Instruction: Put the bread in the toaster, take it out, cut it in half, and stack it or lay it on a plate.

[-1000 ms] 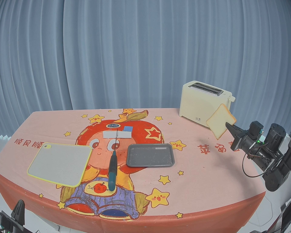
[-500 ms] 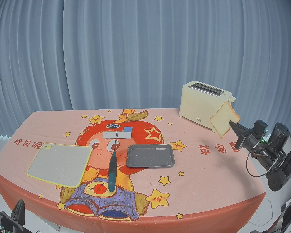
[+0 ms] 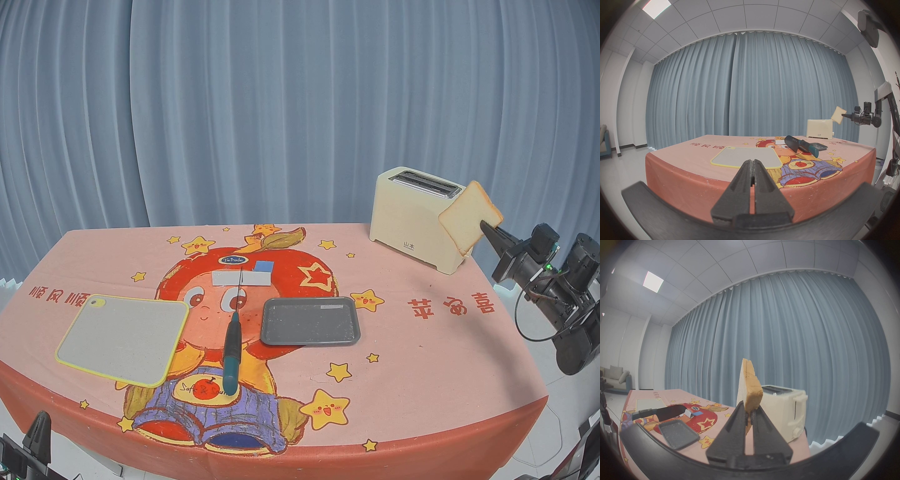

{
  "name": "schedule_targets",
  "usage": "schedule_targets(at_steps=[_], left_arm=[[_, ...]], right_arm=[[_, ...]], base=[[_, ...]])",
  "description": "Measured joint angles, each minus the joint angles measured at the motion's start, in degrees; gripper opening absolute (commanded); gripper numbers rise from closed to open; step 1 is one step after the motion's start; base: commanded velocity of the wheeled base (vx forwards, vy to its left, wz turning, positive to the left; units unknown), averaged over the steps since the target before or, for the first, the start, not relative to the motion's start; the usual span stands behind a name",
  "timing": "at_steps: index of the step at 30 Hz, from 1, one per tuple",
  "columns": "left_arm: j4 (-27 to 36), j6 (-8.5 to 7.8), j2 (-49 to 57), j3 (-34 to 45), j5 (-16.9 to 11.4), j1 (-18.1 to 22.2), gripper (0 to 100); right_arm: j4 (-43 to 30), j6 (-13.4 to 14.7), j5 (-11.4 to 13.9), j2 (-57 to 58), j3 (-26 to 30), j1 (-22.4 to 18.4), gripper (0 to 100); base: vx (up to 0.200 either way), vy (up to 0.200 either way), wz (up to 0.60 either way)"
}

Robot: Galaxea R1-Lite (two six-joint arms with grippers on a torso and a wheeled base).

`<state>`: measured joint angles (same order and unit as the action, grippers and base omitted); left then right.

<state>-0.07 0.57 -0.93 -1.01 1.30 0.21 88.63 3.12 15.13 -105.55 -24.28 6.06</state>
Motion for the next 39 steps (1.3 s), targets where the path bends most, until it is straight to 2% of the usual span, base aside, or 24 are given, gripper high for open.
schedule_targets(at_steps=[5, 12, 26, 39], left_arm=[[0.0, 0.02, 0.0, 0.0, 0.0, 0.0, 0], [0.0, 0.02, 0.0, 0.0, 0.0, 0.0, 0], [0.0, 0.02, 0.0, 0.0, 0.0, -0.05, 0], [0.0, 0.02, 0.0, 0.0, 0.0, -0.02, 0]], right_arm=[[-3.62, -0.01, 2.11, -0.02, -4.4, -2.89, 0], [-5.01, -0.12, 4.24, -0.82, -9.69, -4.69, 0], [-15.43, -0.63, 4.57, -3.19, -22.78, -4.96, 0], [-20.59, -0.88, 4.66, -4.96, -31.91, -5.18, 0]], base=[[0.0, 0.0, 0.0], [0.0, 0.0, 0.0], [0.0, 0.0, 0.0], [0.0, 0.0, 0.0]])
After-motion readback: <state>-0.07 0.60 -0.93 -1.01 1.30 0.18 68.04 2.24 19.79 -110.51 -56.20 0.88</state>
